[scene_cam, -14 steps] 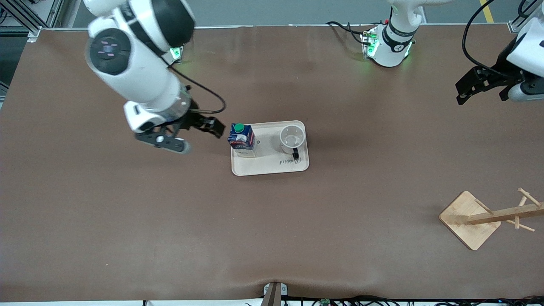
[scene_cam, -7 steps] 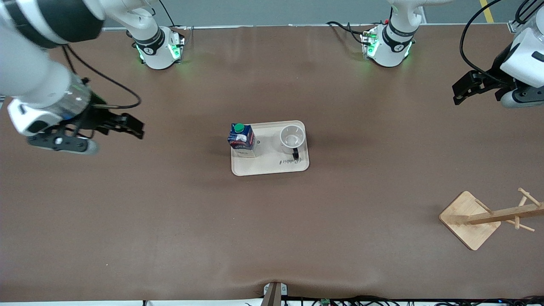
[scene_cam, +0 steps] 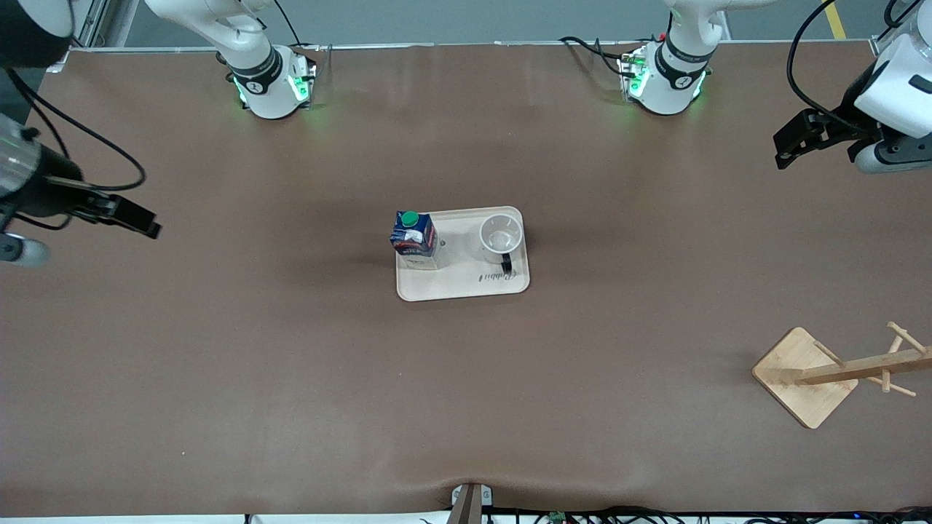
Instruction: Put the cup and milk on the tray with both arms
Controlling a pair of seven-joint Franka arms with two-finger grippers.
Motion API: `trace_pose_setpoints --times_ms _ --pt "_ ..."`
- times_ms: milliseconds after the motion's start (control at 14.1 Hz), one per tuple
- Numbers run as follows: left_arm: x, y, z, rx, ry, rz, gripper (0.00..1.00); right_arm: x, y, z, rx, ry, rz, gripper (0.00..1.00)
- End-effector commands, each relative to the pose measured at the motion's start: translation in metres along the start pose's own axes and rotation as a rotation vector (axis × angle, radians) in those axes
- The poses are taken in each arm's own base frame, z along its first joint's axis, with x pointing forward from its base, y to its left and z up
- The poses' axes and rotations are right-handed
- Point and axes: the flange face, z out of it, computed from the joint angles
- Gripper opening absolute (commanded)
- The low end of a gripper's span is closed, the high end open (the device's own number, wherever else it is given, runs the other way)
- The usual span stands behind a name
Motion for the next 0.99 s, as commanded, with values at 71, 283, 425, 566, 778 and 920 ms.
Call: trace_pose_setpoints --times_ms 71,283,425,566,778,920 --pt "-0.003 -0.002 -0.004 0.0 0.002 0.0 1.0 -0.007 0.073 -0.024 0.004 0.034 -0.12 1.0" --pt "-0.002 -0.008 -0.004 -0.008 0.008 -0.014 1.0 -0.03 0.1 -0.013 0.015 0.023 -0.107 1.0" --pt "-0.001 -0.007 -0.007 -0.012 0.031 -0.012 1.0 -0.055 0.106 -0.002 0.023 0.035 -0.108 1.0" --pt "0.0 -0.011 -0.012 -0.02 0.052 -0.011 1.0 -0.054 0.112 0.002 0.026 0.044 -0.097 1.0" --pt "0.001 -0.017 -0.013 -0.021 0.059 -0.02 1.0 -0.041 0.106 -0.028 0.016 0.106 -0.106 1.0" --pt "-0.002 -0.022 -0.015 -0.019 0.056 -0.025 1.0 -0.04 0.105 -0.029 0.012 0.111 -0.112 1.0"
